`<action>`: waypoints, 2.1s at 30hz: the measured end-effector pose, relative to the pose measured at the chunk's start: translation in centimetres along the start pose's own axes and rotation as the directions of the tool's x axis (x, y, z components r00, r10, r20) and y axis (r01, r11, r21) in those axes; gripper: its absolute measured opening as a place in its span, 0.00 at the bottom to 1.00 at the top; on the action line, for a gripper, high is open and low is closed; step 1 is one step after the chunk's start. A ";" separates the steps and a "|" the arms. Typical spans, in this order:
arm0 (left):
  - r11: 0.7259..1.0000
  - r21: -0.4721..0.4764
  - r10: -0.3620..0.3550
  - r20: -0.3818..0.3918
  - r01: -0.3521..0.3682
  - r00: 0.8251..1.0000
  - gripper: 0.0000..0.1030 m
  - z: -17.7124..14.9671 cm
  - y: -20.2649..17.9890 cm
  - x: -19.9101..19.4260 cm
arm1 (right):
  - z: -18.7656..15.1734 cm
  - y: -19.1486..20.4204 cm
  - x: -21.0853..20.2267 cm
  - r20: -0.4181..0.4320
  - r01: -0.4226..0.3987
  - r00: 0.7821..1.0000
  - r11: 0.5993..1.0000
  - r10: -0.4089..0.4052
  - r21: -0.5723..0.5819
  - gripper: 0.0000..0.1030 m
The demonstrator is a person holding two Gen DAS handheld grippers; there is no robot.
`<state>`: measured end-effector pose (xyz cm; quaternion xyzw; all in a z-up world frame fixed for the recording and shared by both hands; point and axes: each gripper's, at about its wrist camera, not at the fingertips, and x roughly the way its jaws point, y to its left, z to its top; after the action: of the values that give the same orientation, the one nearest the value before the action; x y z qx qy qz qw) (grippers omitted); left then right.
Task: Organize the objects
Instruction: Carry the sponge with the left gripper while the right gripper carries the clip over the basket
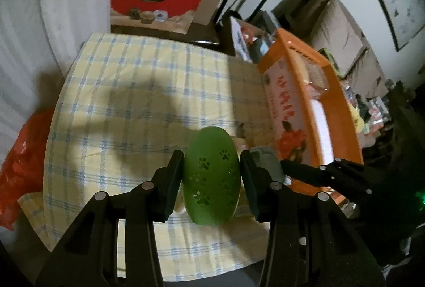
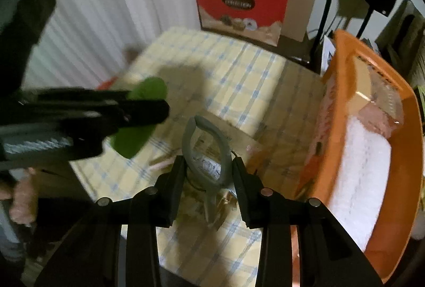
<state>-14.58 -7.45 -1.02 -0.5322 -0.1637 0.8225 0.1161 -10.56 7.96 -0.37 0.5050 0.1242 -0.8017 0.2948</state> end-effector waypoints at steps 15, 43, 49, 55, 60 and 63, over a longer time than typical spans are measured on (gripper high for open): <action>0.989 0.117 -0.087 0.008 0.086 0.996 0.39 1.2 -9.3 -1.0 | -2.3 -8.8 -7.6 0.060 0.031 0.997 0.976 -0.045 0.214 0.35; 0.977 0.199 -0.059 -0.089 0.076 0.994 0.39 2.7 -19.4 7.0 | -7.9 -16.7 -9.7 0.038 0.137 0.986 0.910 -0.164 0.391 0.42; 0.972 0.231 -0.016 -0.124 0.044 0.992 0.39 2.7 -22.1 10.1 | -8.5 -18.3 -10.1 0.032 0.171 0.979 0.897 -0.201 0.407 0.43; 0.960 0.279 0.068 -0.154 -0.023 0.986 0.39 3.2 -23.7 13.6 | -9.5 -19.6 -9.7 0.021 0.190 0.976 0.890 -0.218 0.414 0.43; 0.946 0.317 0.129 -0.161 -0.073 0.978 0.39 4.3 -24.4 15.9 | -10.0 -20.4 -9.1 0.017 0.186 0.977 0.888 -0.213 0.420 0.43; 0.931 0.347 0.184 -0.168 -0.116 0.968 0.39 4.4 -24.7 17.4 | -10.1 -20.5 -8.7 0.013 0.195 0.975 0.889 -0.220 0.414 0.43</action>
<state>-25.23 20.99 -4.18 -0.5948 0.0321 0.7878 0.1569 -12.65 32.30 0.65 0.5152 -0.0026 -0.8514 0.0984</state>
